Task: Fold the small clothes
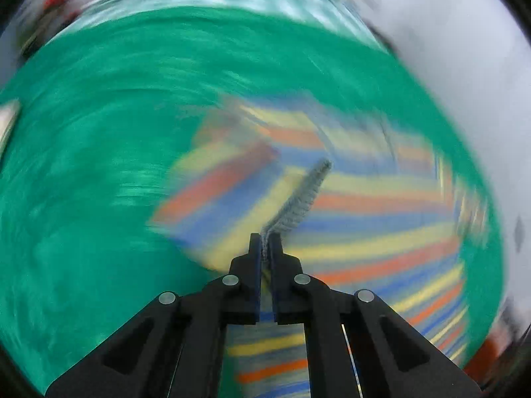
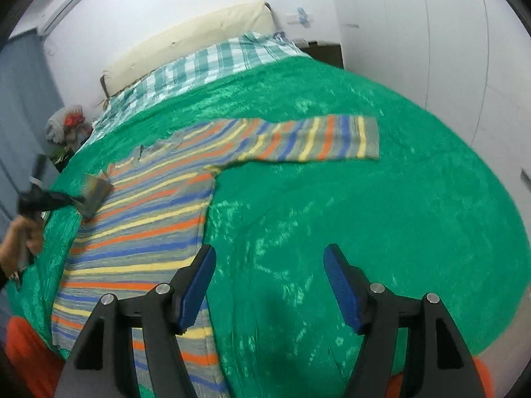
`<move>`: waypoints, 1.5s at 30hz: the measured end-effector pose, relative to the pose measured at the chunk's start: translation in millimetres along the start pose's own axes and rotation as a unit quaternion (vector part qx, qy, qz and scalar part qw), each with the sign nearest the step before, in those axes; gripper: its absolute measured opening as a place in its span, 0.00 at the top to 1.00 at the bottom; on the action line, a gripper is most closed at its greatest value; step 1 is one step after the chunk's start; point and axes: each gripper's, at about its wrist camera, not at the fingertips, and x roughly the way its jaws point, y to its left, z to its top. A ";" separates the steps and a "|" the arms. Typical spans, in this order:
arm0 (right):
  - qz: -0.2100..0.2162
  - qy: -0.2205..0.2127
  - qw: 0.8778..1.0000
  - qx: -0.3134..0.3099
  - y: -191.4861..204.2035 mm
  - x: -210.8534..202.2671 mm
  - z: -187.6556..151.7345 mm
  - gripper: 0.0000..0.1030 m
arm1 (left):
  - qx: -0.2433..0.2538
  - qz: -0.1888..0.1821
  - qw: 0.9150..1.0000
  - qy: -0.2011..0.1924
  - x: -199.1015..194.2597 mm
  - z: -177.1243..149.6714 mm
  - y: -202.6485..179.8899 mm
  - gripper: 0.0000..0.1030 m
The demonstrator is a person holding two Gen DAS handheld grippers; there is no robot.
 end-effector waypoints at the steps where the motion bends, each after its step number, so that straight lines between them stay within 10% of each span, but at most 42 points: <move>1: 0.002 0.004 1.000 -0.003 1.3 3.7 -0.5 0.35 | -0.040 0.012 0.999 -0.016 -12.8 6.6 27.3 0.97; 7: 0.000 0.027 1.000 -0.002 -1.9 10.2 -7.1 0.35 | -0.197 0.113 0.973 -0.023 -35.9 -5.4 167.3 0.97; 10: -0.003 0.032 0.999 -0.004 -1.2 13.2 -6.6 0.35 | -0.220 0.065 0.973 -0.006 -26.6 -18.0 177.7 0.96; 11: -0.004 0.033 0.999 -0.006 -1.3 14.5 -5.7 0.35 | -0.216 0.045 0.975 -0.005 -23.9 -21.1 173.3 0.88; 14: -0.010 0.043 0.999 -0.011 0.6 19.6 -6.5 0.35 | -0.185 -0.025 0.982 0.003 -14.8 -22.0 140.6 0.16; 15: -0.011 0.047 0.999 -0.012 1.5 21.4 -6.9 0.35 | -0.178 -0.044 0.983 0.000 -14.2 -21.1 129.1 0.12; 20: -0.014 0.060 0.998 -0.030 7.7 29.9 -9.1 0.35 | -0.139 -0.079 0.986 0.041 26.0 4.9 83.5 0.21; 25: -0.019 0.070 0.997 -0.034 9.6 36.5 -11.4 0.35 | -0.058 -0.007 0.991 0.119 49.4 -2.2 51.5 0.95; 40: -0.015 0.084 0.995 -0.055 17.0 41.4 -15.1 0.35 | -0.143 0.041 0.989 0.020 -14.2 7.4 122.7 0.95; 45: -0.016 0.090 0.994 -0.056 17.9 44.5 -15.5 0.35 | -0.269 0.085 0.959 -0.035 -21.5 1.5 175.7 0.96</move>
